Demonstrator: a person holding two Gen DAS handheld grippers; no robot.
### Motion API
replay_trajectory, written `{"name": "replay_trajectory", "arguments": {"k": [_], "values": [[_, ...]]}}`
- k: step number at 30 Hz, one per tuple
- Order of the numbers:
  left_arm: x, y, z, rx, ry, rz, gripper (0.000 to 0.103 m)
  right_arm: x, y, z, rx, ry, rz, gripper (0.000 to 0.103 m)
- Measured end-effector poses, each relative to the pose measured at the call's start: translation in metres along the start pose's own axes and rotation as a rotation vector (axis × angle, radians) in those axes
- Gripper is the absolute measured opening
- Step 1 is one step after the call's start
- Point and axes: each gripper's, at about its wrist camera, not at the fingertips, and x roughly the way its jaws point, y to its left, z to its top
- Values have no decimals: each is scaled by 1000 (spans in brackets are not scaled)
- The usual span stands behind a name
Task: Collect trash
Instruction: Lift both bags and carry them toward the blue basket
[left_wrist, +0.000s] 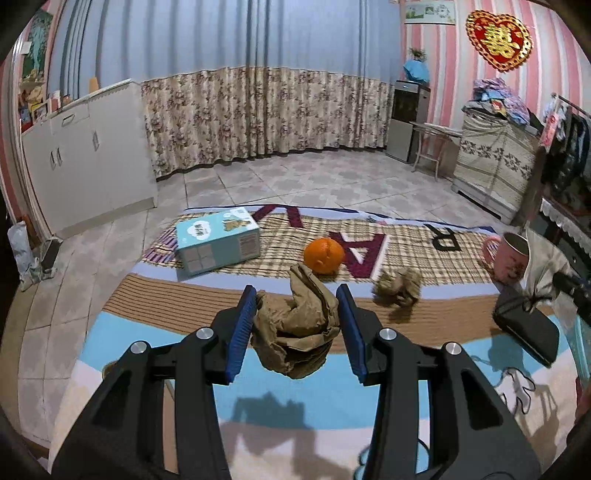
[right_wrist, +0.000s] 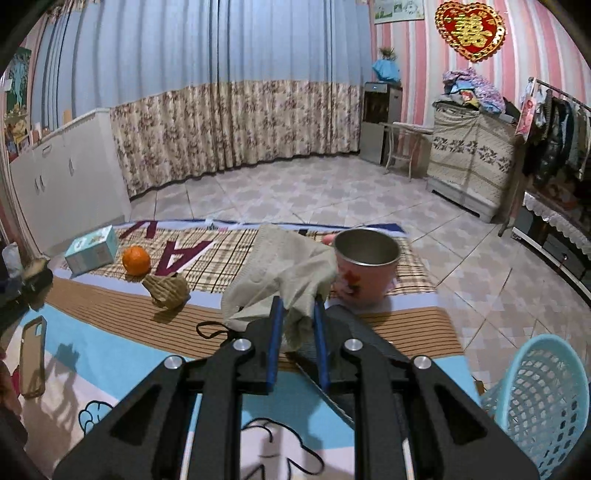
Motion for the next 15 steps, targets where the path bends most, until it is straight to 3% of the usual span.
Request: {"name": "replay_trajectory", "arguments": {"k": [15], "values": [[-40, -86, -17, 57, 0, -115, 43, -63, -86, -26, 59, -8, -96, 17]]}}
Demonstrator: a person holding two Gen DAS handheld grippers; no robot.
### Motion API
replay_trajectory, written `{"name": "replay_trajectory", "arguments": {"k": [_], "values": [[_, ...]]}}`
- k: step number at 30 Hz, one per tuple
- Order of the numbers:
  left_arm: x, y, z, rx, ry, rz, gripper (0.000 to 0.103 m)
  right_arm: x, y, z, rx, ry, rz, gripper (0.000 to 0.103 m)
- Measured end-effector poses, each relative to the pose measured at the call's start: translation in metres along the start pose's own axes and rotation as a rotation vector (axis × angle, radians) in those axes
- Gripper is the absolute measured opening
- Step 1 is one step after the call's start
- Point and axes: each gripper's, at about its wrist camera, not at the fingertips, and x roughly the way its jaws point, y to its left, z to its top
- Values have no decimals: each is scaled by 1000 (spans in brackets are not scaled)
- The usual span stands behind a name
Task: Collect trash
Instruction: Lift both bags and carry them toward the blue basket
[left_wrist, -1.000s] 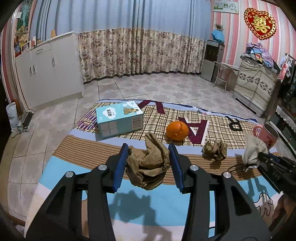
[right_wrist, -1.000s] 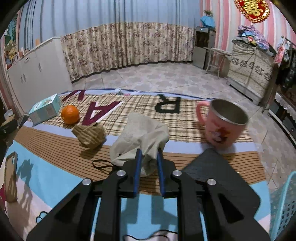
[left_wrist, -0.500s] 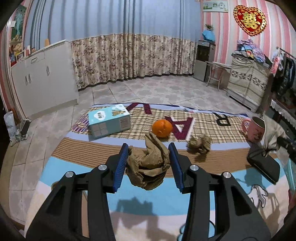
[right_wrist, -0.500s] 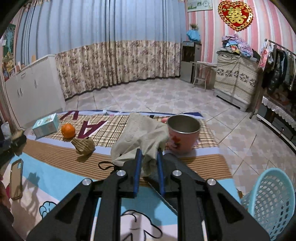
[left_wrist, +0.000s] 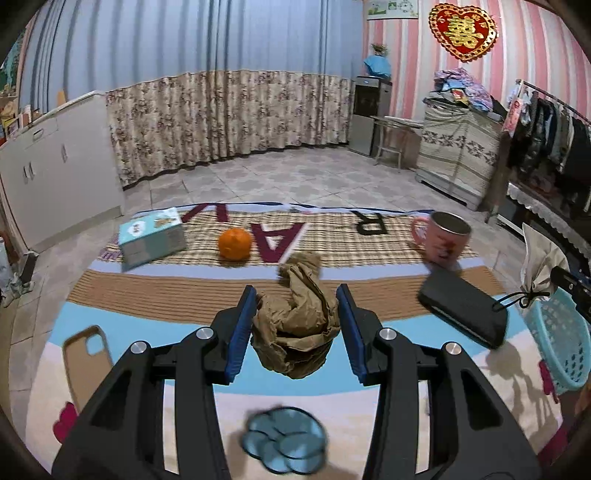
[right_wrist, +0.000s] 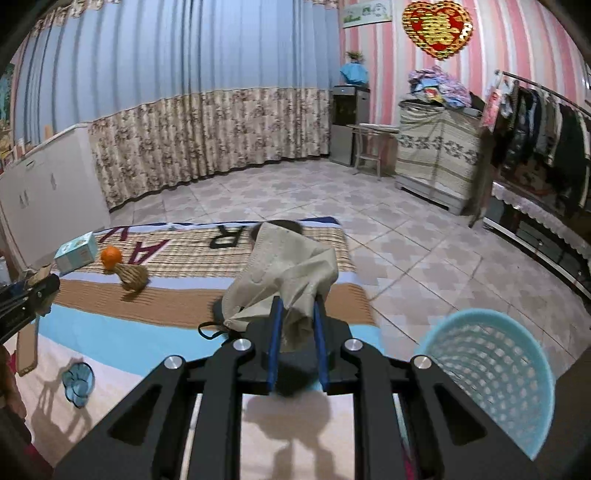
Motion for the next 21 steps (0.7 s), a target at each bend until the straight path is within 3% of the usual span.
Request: {"name": "replay_trajectory", "arguments": {"k": [9, 21], "values": [[-28, -66, 2, 52, -39, -56, 43, -36, -72, -15, 55, -11, -78, 17], [-31, -174, -4, 129, -27, -219, 43, -69, -166, -34, 144, -9, -204, 17]]}}
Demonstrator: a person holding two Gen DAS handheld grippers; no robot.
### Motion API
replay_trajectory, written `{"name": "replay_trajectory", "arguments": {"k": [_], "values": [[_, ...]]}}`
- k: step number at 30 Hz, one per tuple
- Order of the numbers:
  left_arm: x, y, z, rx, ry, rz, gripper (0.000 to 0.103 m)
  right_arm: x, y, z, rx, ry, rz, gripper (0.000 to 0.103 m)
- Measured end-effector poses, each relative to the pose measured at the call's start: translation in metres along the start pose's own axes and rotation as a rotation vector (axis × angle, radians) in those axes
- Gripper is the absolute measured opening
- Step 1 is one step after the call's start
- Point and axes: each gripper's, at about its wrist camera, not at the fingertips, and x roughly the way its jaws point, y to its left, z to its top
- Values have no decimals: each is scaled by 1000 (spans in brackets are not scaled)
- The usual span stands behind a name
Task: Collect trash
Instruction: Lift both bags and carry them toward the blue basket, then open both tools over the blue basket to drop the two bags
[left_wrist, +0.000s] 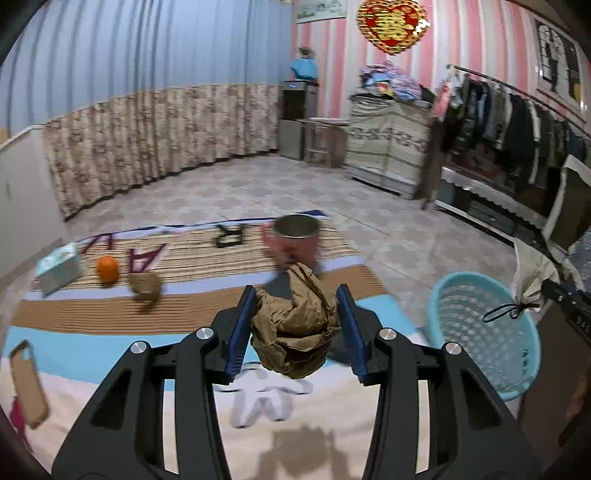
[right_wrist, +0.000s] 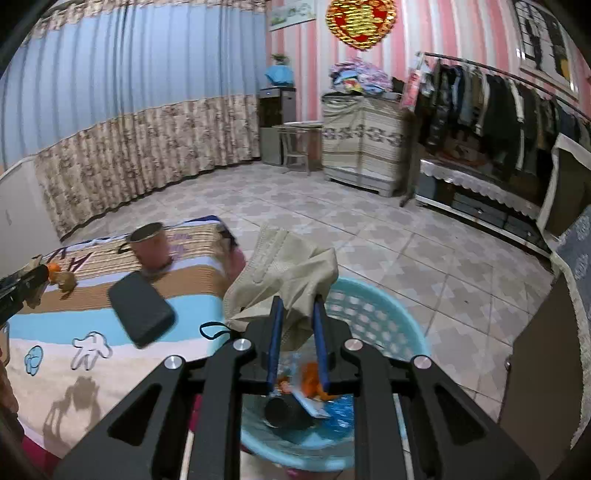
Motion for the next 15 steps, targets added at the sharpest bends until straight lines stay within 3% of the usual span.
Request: {"name": "replay_trajectory", "arguments": {"k": [5, 15], "values": [[13, -47, -3, 22, 8, -82, 43, 2, -32, -4, 30, 3, -34, 17], [36, -128, -11, 123, 22, -153, 44, 17, -74, -16, 70, 48, -76, 17]]}}
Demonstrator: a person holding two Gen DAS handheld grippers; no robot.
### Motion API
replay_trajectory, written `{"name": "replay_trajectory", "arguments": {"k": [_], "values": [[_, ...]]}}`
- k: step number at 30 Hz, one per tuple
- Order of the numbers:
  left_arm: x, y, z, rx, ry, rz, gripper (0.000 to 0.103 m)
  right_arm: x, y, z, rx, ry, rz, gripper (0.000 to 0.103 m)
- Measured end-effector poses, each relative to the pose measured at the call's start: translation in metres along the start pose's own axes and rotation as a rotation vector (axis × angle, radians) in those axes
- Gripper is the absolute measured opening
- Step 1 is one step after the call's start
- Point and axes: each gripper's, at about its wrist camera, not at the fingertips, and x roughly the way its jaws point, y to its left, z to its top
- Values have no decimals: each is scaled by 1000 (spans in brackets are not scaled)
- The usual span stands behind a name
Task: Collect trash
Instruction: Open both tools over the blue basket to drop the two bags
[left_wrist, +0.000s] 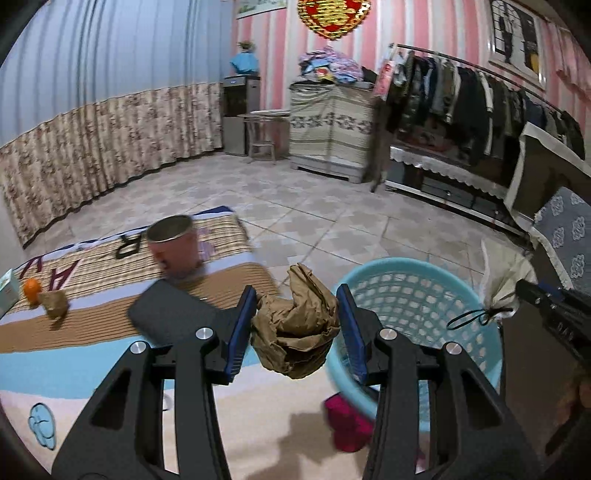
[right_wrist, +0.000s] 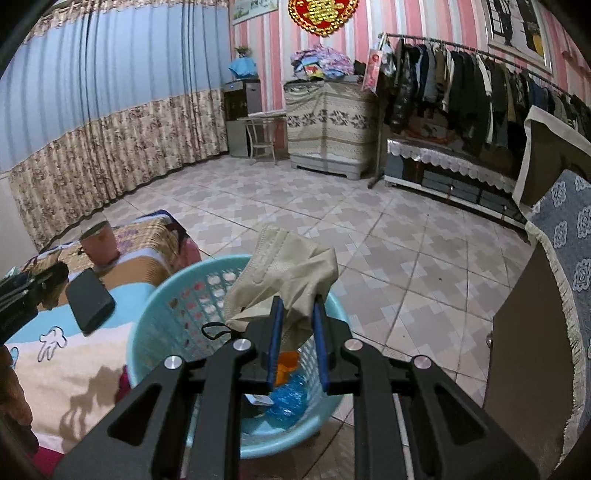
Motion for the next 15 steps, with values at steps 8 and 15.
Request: {"name": "replay_trajectory", "arguments": {"k": [8, 15], "values": [[29, -43, 1, 63, 18, -54, 45, 8, -9, -3, 7, 26, -8, 17], [38, -54, 7, 63, 27, -64, 70, 14, -9, -1, 23, 31, -10, 17]]}}
